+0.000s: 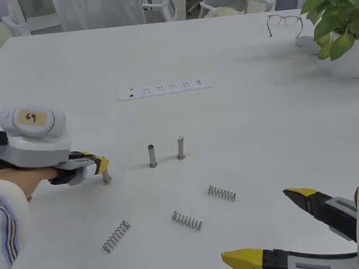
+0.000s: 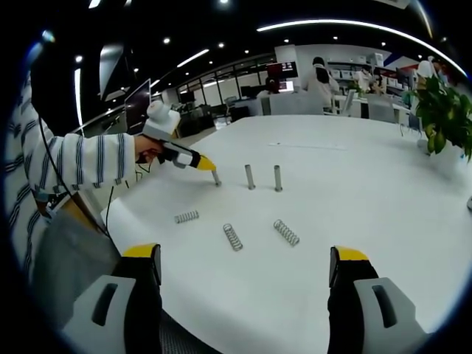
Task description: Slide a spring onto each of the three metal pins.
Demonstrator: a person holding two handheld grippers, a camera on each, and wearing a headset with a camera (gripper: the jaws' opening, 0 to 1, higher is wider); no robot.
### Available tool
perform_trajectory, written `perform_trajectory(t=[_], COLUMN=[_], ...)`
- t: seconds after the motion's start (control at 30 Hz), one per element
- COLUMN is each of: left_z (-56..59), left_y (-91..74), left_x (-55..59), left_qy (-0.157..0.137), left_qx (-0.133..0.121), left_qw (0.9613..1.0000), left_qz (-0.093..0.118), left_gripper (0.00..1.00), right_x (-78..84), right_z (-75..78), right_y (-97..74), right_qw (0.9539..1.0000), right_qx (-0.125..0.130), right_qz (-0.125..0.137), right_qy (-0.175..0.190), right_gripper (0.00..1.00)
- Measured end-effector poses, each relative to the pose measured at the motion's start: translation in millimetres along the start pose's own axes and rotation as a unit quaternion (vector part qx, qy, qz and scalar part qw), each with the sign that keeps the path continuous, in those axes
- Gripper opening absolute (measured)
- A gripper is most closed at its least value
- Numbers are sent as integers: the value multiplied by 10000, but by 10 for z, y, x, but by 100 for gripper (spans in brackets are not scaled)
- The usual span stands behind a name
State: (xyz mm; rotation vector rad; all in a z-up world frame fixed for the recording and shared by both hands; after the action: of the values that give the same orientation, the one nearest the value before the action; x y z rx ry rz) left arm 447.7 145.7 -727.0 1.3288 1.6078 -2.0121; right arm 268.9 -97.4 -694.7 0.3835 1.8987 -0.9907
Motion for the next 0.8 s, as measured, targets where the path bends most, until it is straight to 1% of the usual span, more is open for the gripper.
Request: perform_trajectory(t=[0.03, 0.17, 0.33, 0.43, 0.67, 0.8], left_z=[11, 33, 40, 47, 101, 125], left_y=[12, 43, 79, 108, 178, 217], left_x=[-14, -62, -87, -105, -139, -164], left_qy=[61, 56, 124, 145, 184, 253], left_qx=[1, 44, 48, 77, 140, 166], left_qw=[10000, 10000, 9999, 9999, 9997, 9995], left_qz=[5, 36, 15, 7, 10, -4], left_gripper=[0, 0, 0, 0, 0, 0], right_x=[10, 32, 55, 54, 75, 81], right_z=[3, 5, 9, 14, 34, 41], right_y=[-1, -4, -9, -12, -17, -11], right_qw=[10000, 10000, 10000, 9999, 9999, 9998], right_qx=[4, 7, 26, 56, 88, 92], right_qz=[-22, -48, -61, -25, -61, -58], right_qy=[9, 30, 58, 97, 116, 144], right_gripper=[93, 93, 93, 93, 93, 92])
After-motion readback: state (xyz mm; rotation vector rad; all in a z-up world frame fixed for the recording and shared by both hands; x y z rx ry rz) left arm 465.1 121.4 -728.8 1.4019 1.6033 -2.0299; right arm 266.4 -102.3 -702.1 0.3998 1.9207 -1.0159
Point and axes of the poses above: the centre of the closed fingertips' face, and the gripper's own axes: y roughly forward along the fingers, z roughly to its right, x roughly out of its underside, the point moved 4 cm from there along -y, roughly backward along the fingers, and after that the axes turned 5 degrees about -x, right-handed, at the moved point
